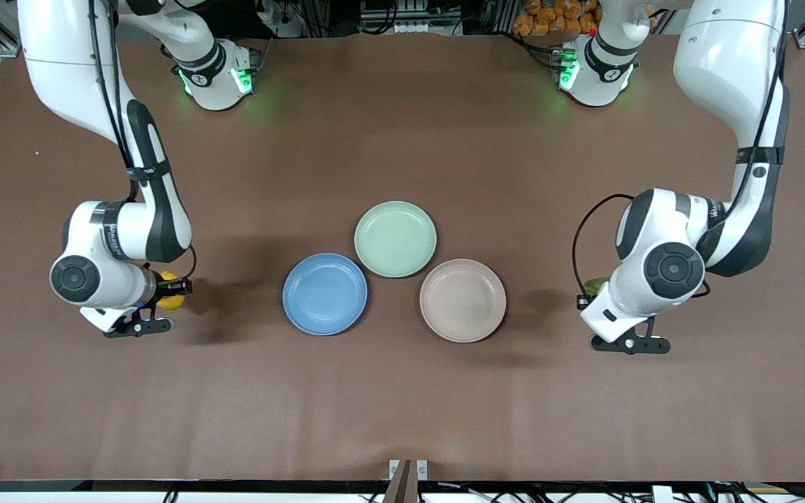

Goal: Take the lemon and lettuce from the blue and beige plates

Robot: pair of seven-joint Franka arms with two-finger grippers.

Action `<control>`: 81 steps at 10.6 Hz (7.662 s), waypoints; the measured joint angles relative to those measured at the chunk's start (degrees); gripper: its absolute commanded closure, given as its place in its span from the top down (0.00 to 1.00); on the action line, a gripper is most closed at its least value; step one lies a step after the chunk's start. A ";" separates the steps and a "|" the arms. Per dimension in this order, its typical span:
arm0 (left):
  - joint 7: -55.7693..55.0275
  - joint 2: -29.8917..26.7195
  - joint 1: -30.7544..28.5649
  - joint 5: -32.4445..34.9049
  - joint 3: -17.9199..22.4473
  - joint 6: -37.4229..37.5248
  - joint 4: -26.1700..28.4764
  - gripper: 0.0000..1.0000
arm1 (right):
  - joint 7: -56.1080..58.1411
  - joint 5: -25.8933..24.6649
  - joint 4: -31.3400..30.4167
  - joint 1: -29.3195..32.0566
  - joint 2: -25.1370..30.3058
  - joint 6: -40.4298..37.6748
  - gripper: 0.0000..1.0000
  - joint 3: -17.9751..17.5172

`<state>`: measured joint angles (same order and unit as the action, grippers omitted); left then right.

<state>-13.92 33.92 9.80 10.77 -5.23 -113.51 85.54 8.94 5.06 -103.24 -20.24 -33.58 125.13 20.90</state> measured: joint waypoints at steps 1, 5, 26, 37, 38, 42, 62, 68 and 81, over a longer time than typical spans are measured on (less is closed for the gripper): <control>0.83 0.01 -0.76 0.00 -0.01 0.08 0.47 0.95 | 0.48 0.00 -2.30 0.02 0.33 3.28 0.26 0.03; 1.76 0.00 -3.10 -0.01 -0.03 1.48 0.82 1.00 | 0.75 0.00 -9.68 0.02 0.86 14.91 0.26 0.01; 1.76 -37.20 -9.31 -10.52 -1.24 -4.90 31.94 1.00 | 8.62 14.08 -12.44 1.91 2.43 13.81 1.00 -0.08; 2.99 -36.41 -9.94 -10.52 -1.06 17.96 9.35 1.00 | 9.41 13.60 1.42 1.98 7.75 -12.97 1.00 4.48; 3.00 -36.37 -9.92 -10.52 -1.10 19.16 9.08 1.00 | 9.48 12.67 3.15 1.98 7.86 -15.46 1.00 4.63; 5.32 -36.35 -10.23 -10.52 -0.89 20.25 8.84 1.00 | 9.48 8.44 7.60 1.97 10.94 -24.49 1.00 4.71; 8.86 -36.02 -12.37 -11.00 -1.27 20.35 7.92 1.00 | 9.62 2.23 17.59 8.38 20.58 -38.26 1.00 -5.86; 8.86 -36.02 -12.68 -11.06 -2.25 20.39 7.06 1.00 | 9.65 -1.18 22.13 13.63 21.81 -38.10 1.00 -12.33; 8.86 -35.49 -12.89 -11.06 -2.00 20.43 7.05 1.00 | 6.07 -0.90 22.36 22.49 28.62 -33.57 1.00 -17.27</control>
<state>-5.06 -1.56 -3.08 -0.29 -7.24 -93.08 92.59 15.01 4.16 -80.89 2.26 -4.97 91.56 3.63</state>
